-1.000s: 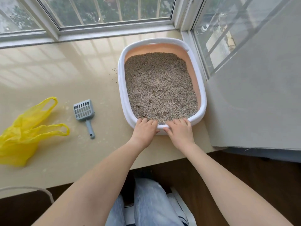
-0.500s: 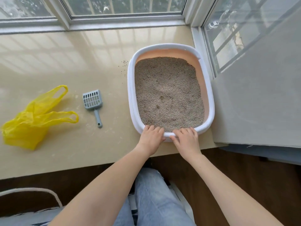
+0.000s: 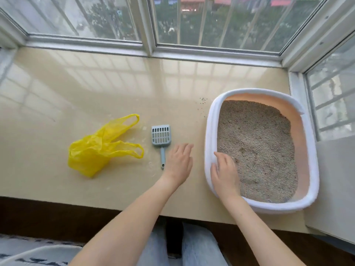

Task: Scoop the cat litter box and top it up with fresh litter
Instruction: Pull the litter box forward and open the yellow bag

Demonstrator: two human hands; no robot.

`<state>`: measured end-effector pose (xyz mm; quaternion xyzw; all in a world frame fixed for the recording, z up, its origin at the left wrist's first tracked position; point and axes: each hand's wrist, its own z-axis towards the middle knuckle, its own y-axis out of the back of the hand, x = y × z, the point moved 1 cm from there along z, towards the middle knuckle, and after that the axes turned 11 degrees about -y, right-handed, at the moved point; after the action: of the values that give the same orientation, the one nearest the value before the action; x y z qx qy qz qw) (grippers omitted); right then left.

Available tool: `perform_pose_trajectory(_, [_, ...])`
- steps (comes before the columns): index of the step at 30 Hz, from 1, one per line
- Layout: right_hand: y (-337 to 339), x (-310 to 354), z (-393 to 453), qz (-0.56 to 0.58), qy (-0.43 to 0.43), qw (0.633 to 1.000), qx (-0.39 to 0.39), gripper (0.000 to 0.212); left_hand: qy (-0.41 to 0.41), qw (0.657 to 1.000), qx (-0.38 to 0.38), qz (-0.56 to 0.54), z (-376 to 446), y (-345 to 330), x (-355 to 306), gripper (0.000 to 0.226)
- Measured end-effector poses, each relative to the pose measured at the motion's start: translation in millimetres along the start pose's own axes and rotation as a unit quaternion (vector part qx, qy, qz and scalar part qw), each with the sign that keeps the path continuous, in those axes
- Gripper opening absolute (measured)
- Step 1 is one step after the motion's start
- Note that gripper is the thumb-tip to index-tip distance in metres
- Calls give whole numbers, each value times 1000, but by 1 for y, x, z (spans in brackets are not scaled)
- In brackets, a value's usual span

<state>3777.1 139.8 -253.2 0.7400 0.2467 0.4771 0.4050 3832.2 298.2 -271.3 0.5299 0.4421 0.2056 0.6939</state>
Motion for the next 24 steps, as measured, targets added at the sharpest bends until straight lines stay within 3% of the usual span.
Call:
perform_pose_trajectory(3, [-37, 53, 9, -46, 35, 998, -2, 50, 129, 991, 30, 28, -11, 26, 65, 43])
perform_pose_trajectory(6, [-71, 100, 19, -38, 23, 999, 2, 49, 174, 978, 68, 88, -32, 47, 120, 44])
perform_pose_trajectory(9, [-103, 139, 23, 13, 9, 999, 38, 49, 170, 965, 109, 165, -54, 57, 160, 54])
perform_pose_trajectory(12, [-134, 169, 18, 42, -2, 993, 109, 43, 142, 938, 236, 213, -69, 63, 180, 68])
perform_pose_trajectory(15, [-155, 188, 5, 42, 6, 986, 159, 45, 110, 924, 276, 240, -75, 67, 193, 61])
perform_pose_trajectory(19, [-162, 203, -7, 55, -1, 980, 190, 44, 137, 930, 252, 229, -77, 89, 200, 31])
perform_pose_trajectory(21, [-153, 214, -9, 89, -35, 975, 203, 43, 160, 957, 167, 174, -74, 98, 205, 28])
perform_pose_trajectory(24, [-126, 237, -2, 137, -90, 965, 203, 43, 200, 971, 73, 111, -58, 138, 196, 16])
